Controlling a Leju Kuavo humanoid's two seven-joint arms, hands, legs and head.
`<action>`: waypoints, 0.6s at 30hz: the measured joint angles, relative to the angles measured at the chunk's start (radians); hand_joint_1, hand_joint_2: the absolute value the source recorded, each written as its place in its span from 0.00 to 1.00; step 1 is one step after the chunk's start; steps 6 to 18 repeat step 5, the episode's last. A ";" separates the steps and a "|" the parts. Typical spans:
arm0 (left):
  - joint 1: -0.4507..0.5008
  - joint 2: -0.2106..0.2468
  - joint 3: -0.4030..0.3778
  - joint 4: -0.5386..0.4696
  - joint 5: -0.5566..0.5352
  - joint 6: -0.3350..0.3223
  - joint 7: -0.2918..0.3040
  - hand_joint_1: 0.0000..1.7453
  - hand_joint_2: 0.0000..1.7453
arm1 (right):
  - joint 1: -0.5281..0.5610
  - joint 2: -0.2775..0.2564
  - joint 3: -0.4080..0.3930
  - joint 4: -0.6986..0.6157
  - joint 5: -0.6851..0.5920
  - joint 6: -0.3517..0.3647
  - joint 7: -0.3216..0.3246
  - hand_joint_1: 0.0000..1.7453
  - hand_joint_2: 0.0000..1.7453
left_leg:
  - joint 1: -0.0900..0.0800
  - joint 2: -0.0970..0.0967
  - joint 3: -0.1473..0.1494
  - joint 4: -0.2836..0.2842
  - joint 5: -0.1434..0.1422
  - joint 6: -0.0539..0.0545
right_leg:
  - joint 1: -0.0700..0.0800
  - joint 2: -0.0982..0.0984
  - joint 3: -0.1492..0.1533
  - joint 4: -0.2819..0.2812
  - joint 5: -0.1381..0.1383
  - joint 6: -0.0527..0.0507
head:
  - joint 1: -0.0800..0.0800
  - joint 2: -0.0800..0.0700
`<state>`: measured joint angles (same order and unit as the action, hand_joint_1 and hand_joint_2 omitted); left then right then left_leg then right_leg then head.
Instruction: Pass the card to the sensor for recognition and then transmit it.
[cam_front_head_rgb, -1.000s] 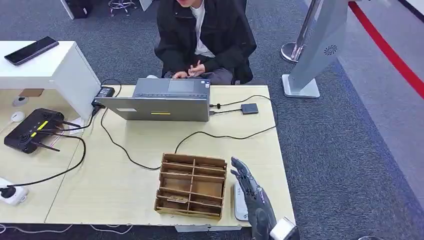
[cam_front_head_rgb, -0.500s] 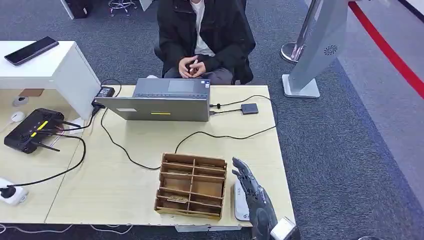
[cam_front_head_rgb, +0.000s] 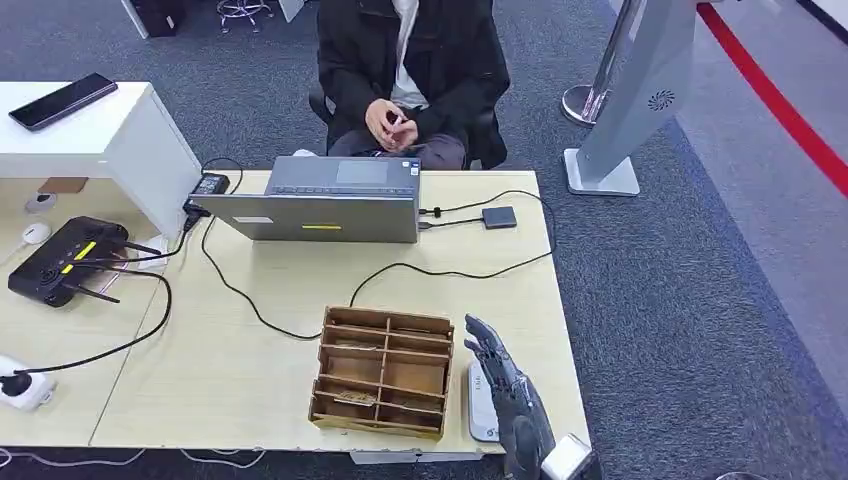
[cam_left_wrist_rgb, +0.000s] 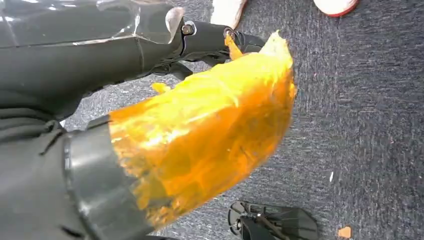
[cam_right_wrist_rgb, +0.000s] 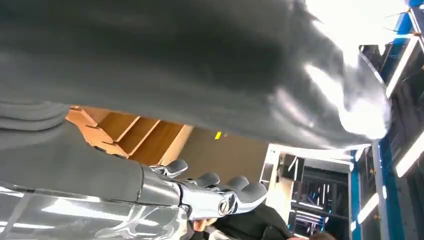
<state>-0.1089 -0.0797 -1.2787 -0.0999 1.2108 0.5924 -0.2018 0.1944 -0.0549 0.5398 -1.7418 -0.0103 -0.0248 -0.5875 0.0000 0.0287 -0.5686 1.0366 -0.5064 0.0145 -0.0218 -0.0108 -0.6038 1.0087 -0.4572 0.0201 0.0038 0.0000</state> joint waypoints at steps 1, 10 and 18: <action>0.000 0.000 0.000 0.000 0.000 0.000 0.001 0.00 0.00 | 0.000 0.000 0.000 0.000 -0.001 -0.001 0.000 0.00 0.00 | 0.000 0.000 0.000 0.000 0.000 0.000 | 0.000 0.000 0.000 0.000 0.000 0.000 | 0.000 0.000; 0.000 0.001 0.000 0.000 -0.001 0.000 0.003 0.00 0.00 | 0.000 -0.002 0.001 0.000 -0.002 -0.004 0.000 0.00 0.00 | 0.000 0.000 0.000 0.000 0.000 0.000 | 0.000 0.000 0.000 0.000 0.000 0.000 | 0.000 0.000; 0.000 0.001 0.000 0.000 -0.001 0.000 0.003 0.00 0.00 | 0.000 -0.002 0.001 0.000 -0.002 -0.004 0.000 0.00 0.00 | 0.000 0.000 0.000 0.000 0.000 0.000 | 0.000 0.000 0.000 0.000 0.000 0.000 | 0.000 0.000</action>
